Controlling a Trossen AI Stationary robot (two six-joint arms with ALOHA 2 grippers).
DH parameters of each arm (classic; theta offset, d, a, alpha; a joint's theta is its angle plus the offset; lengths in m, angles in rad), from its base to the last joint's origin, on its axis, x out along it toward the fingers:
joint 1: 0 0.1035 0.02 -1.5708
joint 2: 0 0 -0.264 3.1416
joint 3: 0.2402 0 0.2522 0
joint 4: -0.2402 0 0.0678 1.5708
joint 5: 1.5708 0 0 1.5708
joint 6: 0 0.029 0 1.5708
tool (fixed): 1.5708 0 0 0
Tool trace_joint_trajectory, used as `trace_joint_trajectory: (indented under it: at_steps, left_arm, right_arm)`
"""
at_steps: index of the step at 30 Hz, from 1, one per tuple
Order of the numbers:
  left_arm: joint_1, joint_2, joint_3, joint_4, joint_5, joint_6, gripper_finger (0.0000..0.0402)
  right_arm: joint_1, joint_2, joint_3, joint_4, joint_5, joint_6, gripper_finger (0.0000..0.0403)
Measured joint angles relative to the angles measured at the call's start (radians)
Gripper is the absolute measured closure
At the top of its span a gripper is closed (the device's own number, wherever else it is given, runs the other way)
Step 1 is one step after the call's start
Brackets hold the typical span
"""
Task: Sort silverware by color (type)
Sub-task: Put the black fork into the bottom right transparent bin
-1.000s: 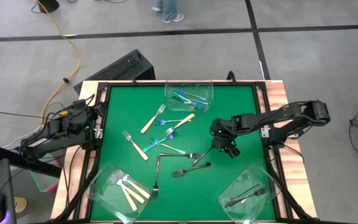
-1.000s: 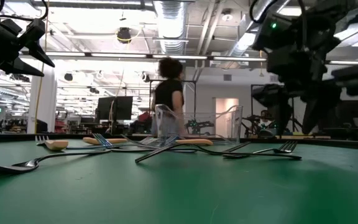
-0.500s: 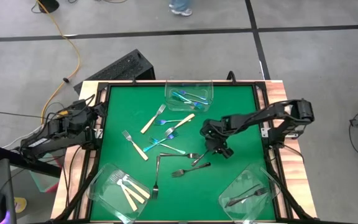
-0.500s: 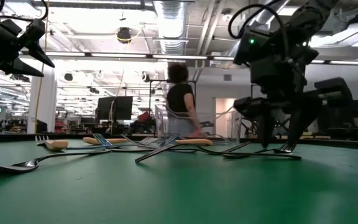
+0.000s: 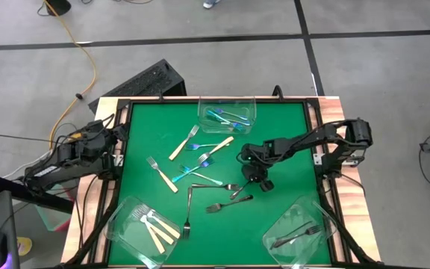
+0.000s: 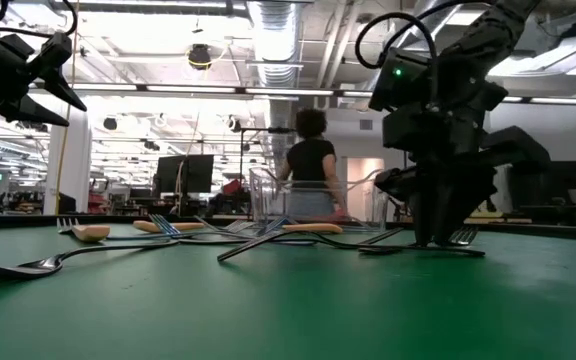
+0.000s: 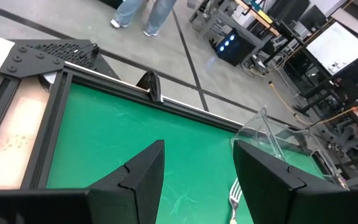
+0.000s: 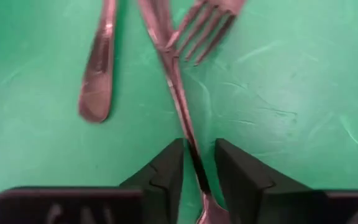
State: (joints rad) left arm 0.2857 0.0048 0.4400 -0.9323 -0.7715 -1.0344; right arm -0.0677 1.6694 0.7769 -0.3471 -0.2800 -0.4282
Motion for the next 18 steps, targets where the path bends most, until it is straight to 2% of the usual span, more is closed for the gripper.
trace_joint_trajectory:
  at_steps: [4, 10, 18]
  left_arm:
    - [0.000, 0.000, 0.000, 0.000, 0.000, 0.000, 0.0226]
    - [0.000, 0.000, 0.000, 0.001, 0.000, 0.000, 0.0226]
    - [0.000, 0.000, 0.000, 0.002, 0.001, 0.000, 0.0226]
  right_arm:
    - [0.004, 0.000, 0.000, -0.006, 0.069, 0.045, 0.0330]
    - [0.007, 0.000, 0.000, -0.012, 0.073, 0.108, 0.0388]
    - [0.044, -0.051, -0.004, -0.013, 0.093, 0.192, 0.0395]
